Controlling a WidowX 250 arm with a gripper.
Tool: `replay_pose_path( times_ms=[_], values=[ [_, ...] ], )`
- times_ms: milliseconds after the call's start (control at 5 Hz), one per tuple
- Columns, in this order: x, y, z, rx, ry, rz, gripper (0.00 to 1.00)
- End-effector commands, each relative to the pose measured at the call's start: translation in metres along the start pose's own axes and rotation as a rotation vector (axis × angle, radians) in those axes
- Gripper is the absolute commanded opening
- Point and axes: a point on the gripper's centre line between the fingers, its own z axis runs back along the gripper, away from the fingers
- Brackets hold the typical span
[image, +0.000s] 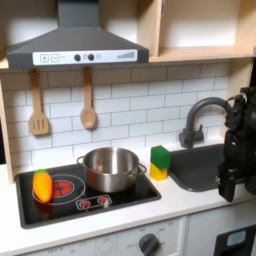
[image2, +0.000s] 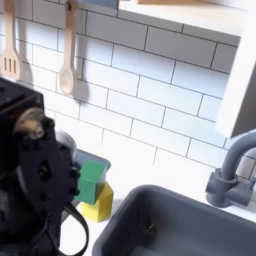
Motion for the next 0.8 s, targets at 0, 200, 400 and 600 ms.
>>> replay_pose_path(
  times_ms=[0, 200, 400, 600],
  values=[
    [0.000, 0.000, 0.000, 0.000, 0.000, 0.000, 1.00],
    [0.000, 0.000, 0.000, 0.000, 0.000, 0.000, 1.00],
    [0.017, 0.004, -0.002, 0.009, -0.034, -0.017, 1.00],
    [0.034, 0.009, -0.010, 0.035, -0.045, -0.052, 1.00]
  ],
)
